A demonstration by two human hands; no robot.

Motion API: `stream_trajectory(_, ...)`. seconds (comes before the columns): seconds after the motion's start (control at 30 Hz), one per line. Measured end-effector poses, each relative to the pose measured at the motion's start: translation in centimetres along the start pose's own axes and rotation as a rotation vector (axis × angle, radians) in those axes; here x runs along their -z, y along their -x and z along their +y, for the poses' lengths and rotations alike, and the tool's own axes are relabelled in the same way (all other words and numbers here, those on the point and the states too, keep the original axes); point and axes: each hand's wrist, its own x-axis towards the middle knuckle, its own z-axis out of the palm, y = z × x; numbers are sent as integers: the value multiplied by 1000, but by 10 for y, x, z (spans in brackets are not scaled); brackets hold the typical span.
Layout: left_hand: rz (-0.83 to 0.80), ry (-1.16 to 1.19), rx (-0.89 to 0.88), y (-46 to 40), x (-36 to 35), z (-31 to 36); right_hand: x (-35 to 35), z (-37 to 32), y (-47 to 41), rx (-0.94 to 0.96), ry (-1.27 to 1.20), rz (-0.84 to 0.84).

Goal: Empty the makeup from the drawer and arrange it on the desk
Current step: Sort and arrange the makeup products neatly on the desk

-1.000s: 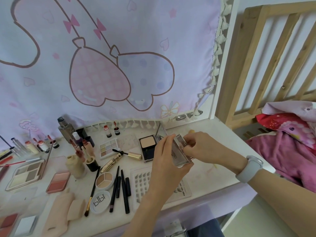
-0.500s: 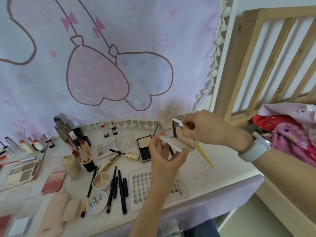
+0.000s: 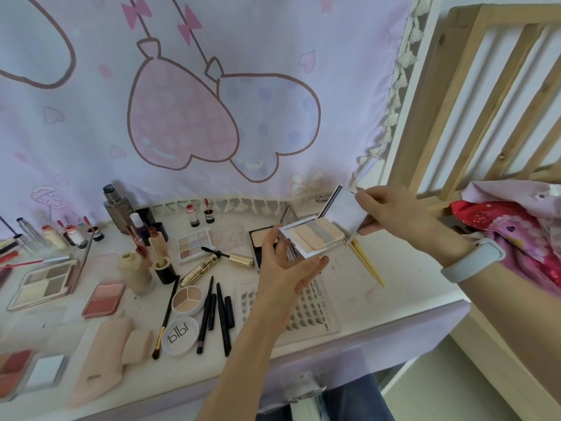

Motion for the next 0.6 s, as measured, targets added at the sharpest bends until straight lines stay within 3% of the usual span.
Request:
stream_trajectory(0.1, -14, -684, -212, -4, 4, -1, 3, 2, 1, 66, 147, 37)
stream_trajectory(0.2, -165, -1335, -516, -9, 6, -4, 5, 2, 4, 122, 240, 22)
stream_trajectory(0.27, -264, -1598, -632, -13, 7, -7, 4, 4, 5, 135, 265, 4)
stream_trajectory(0.37, -346, -1713, -641, -16, 7, -13, 4, 9, 6, 138, 263, -8)
stream_trajectory(0.6, -364, -1826, -649, -20, 12, -24, 11, 29, 7, 23, 188, 27)
